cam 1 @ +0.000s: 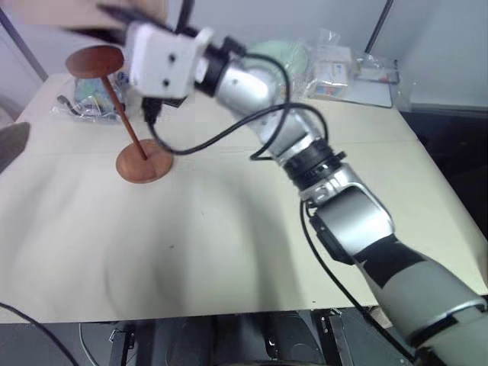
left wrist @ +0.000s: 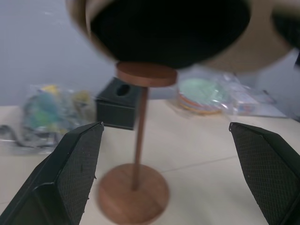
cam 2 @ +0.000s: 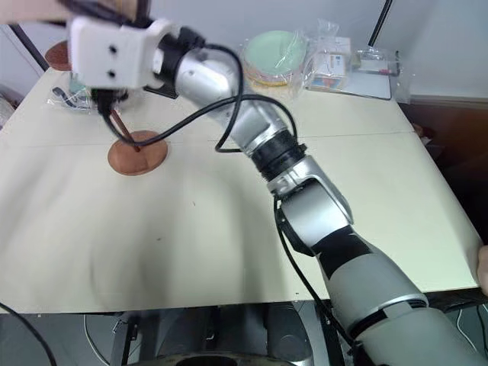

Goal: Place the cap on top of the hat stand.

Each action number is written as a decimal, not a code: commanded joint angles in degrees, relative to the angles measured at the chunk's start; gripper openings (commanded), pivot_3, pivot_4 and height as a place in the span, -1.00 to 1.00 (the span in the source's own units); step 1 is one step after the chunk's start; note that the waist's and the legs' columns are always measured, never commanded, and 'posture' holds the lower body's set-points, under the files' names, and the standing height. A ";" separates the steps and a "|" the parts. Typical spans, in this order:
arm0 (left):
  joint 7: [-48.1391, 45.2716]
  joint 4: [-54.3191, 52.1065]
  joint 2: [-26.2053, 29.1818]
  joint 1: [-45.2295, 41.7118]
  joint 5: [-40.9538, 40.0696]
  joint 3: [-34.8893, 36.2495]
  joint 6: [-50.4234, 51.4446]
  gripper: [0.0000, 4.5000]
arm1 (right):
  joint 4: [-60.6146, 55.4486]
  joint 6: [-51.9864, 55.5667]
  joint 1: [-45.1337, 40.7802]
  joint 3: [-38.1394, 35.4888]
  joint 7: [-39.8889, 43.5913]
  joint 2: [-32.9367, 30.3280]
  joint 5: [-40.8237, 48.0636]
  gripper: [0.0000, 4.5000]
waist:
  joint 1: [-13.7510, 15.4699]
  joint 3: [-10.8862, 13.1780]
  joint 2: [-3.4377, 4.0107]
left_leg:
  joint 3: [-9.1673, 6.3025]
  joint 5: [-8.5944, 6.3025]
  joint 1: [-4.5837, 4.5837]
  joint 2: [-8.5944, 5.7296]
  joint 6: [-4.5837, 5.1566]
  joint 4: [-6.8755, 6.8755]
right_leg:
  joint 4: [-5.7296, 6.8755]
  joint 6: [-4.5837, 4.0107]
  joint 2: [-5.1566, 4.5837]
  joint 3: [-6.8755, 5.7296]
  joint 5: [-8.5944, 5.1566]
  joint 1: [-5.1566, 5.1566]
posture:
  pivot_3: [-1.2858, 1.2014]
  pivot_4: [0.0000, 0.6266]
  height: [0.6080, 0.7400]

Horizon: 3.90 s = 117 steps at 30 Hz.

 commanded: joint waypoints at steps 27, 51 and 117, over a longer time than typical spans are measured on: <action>-10.46 -12.39 3.39 2.84 16.76 -21.04 -14.81 1.00 | -15.34 -3.27 20.60 5.08 8.38 -10.26 -5.37 0.97 | 0.70 -0.03 -0.15 | 0.00 0.05 -0.01 -0.03 -0.10 -0.10 | -0.01 -0.04 -0.07 -0.08 -0.02 -0.01 | 0.03 -0.52 1.00; 14.87 -6.70 2.38 -19.30 98.34 -78.23 -32.75 1.00 | -51.80 91.90 22.77 -35.71 37.62 -44.51 77.01 0.97 | 1.49 0.21 0.20 | 0.15 -0.02 -0.03 0.08 0.05 -0.01 | -0.02 -0.14 0.36 -0.03 -0.04 0.02 | 0.03 -0.52 1.00; 28.71 59.65 17.18 -24.05 93.23 -57.18 -124.27 -0.55 | -44.18 77.19 24.44 -26.74 47.76 -46.52 59.19 1.00 | 2.65 0.21 0.23 | 0.35 -0.03 -0.11 -0.04 0.08 0.01 | 0.03 -0.07 -0.01 -0.16 -0.02 -0.09 | 0.03 -0.52 1.00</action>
